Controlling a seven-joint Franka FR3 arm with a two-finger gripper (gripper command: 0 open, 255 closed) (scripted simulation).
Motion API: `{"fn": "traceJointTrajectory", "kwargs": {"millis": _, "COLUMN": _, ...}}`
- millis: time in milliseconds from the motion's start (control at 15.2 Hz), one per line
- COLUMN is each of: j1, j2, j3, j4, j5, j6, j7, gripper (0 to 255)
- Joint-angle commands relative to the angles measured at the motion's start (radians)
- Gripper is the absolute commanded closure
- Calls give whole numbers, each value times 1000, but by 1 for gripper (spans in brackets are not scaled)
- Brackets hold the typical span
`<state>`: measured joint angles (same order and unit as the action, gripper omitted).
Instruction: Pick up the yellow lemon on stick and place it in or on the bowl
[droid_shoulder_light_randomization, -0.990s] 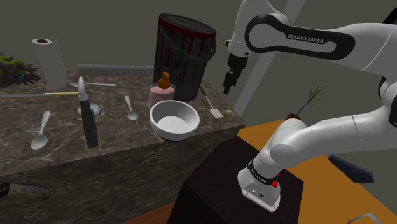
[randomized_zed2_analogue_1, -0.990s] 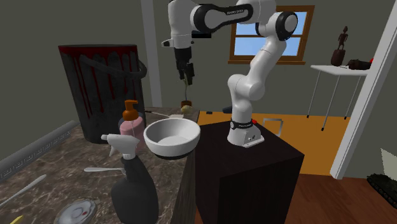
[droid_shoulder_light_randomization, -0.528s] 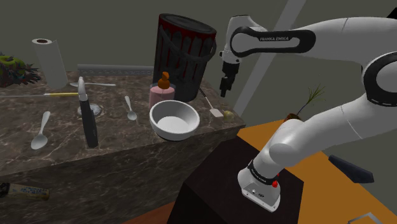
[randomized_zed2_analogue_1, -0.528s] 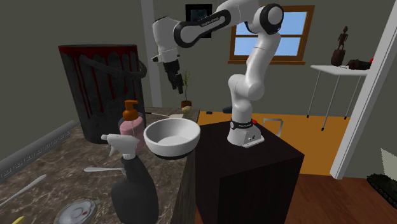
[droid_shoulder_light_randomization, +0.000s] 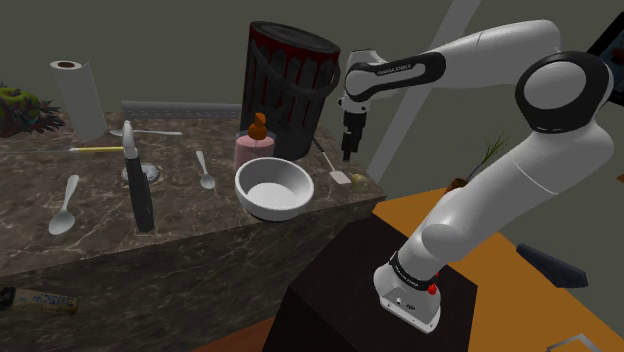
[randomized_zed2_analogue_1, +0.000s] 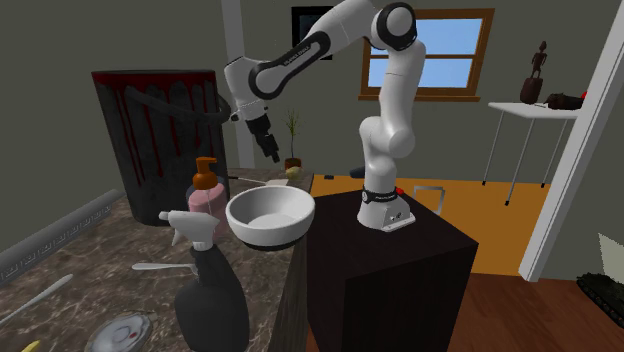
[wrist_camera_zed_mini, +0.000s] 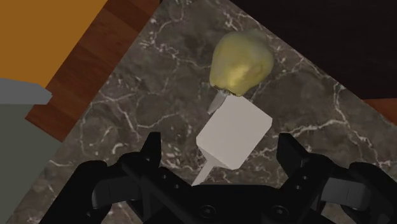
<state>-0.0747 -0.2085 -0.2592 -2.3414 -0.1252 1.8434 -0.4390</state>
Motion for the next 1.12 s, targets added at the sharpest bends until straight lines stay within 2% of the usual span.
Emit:
{"fn": "traceJointTrajectory", "kwargs": {"millis": 0, "j1": -2, "j2": 14, "j3": -4, "j4": -18, "j5": 1, "j6": 29, "j7": -5, "gripper": 0}}
{"fn": "traceJointTrajectory", "kwargs": {"millis": 330, "j1": -5, "j2": 24, "j3": -9, "j4": -72, "j5": -3, "j6": 93, "j7": -5, "gripper": 0}}
{"fn": "traceJointTrajectory", "kwargs": {"millis": 858, "j1": -5, "j2": 25, "j3": -9, "j4": -72, "j5": -3, "j6": 93, "j7": -5, "gripper": 0}}
{"fn": "traceJointTrajectory", "kwargs": {"millis": 924, "j1": -5, "j2": 25, "j3": -9, "j4": -72, "j5": -3, "j6": 93, "j7": -5, "gripper": 255}}
{"fn": "traceJointTrajectory", "kwargs": {"millis": 1056, "j1": -5, "j2": 25, "j3": -9, "j4": -72, "j5": -3, "j6": 93, "j7": -5, "gripper": 255}}
